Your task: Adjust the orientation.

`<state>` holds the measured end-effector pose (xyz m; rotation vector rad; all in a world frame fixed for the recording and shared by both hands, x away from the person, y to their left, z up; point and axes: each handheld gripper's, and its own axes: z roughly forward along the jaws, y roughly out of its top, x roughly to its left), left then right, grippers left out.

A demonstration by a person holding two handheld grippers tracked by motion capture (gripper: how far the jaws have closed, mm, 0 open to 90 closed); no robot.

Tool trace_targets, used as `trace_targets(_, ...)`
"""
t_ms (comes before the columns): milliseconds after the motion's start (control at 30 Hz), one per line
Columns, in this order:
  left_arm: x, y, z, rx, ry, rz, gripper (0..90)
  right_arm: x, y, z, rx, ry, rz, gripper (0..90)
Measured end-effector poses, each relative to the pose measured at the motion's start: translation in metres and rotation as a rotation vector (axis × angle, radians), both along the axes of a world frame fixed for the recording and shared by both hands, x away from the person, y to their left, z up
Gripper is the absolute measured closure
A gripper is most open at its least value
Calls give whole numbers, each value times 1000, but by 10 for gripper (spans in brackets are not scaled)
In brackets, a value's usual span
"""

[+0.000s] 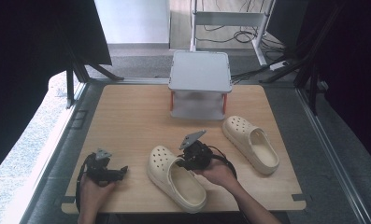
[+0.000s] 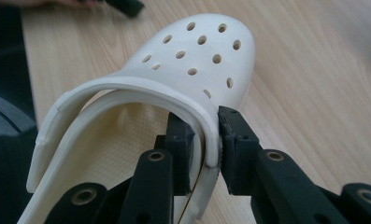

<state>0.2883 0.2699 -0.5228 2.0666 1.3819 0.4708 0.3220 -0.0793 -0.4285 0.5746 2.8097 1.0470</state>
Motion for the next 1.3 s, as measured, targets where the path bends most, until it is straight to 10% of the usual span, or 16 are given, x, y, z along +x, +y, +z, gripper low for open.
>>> trace_targets(167, 0, 0, 0, 2, 0, -1, 0, -4, -3, -8, -12, -13, 39, 715)
trace_targets(400, 0, 0, 0, 2, 1, -2, 0, 0, -18, 4, 24, -4, 35, 361)
trace_targets(900, 0, 0, 0, 4, -4, 0, 0, 18, -73, 19, 56, -11, -94, 18)
trace_targets(1300, 0, 0, 0, 3, -2, 1, 0, 18, -107, 13, 72, -4, -159, 0)
